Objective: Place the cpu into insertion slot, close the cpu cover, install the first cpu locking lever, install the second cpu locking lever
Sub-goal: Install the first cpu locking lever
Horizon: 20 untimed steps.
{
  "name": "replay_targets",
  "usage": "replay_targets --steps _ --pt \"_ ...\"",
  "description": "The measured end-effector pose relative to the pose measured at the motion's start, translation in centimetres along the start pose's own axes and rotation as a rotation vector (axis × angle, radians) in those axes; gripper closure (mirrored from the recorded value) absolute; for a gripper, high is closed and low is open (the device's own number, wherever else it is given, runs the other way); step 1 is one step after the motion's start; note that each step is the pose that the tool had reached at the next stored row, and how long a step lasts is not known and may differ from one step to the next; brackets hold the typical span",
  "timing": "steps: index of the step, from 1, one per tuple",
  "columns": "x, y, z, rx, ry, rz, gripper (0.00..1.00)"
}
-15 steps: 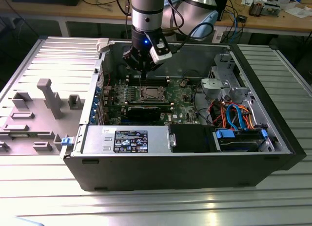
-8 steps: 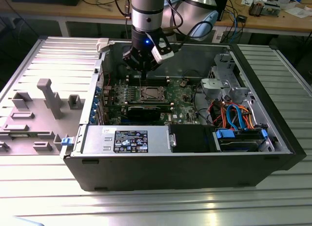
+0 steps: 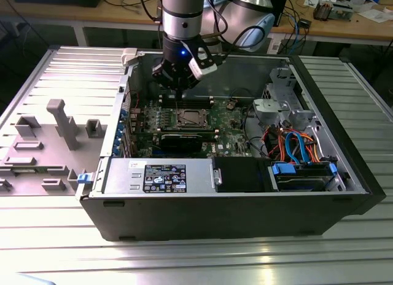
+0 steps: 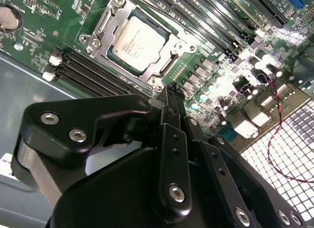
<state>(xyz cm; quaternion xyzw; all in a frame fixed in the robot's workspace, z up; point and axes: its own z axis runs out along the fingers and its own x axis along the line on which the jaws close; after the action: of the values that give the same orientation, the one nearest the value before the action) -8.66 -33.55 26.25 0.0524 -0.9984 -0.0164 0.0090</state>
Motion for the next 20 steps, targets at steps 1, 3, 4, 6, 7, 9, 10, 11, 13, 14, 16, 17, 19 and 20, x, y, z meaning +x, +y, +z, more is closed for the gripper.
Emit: replay_targets --steps 1,3,4,6,7,9,10,11,13,14,16,17,19,20 --pt "0.01 0.0 0.0 -0.0001 -0.0001 0.0 0.89" --pt "0.02 0.0 0.0 0.0 -0.0001 0.0 0.89" --pt "0.02 0.0 0.0 0.0 0.0 0.0 0.89" --pt "0.02 0.01 0.0 -0.0001 -0.0001 0.0 0.89" --pt "0.03 0.01 0.0 -0.0001 -0.0001 0.0 0.89" --pt "0.03 0.01 0.0 -0.0001 -0.0001 0.0 0.89" --pt "0.03 0.01 0.0 0.0 -0.0001 0.0 0.89" --pt "0.04 0.01 0.0 -0.0001 -0.0001 0.0 0.89" --pt "0.18 0.02 0.01 -0.0001 -0.0001 0.0 0.89" --pt "0.4 0.04 0.0 0.0001 0.0 0.0 0.89" --pt "0.74 0.08 0.01 0.0 0.0 0.0 0.89" --pt "1.17 0.12 0.02 0.0 0.0 0.0 0.89" --pt "1.5 0.16 0.03 -0.0001 -0.0001 0.001 0.89" --pt "1.68 0.18 0.03 -0.0002 -0.0001 0.002 0.89"
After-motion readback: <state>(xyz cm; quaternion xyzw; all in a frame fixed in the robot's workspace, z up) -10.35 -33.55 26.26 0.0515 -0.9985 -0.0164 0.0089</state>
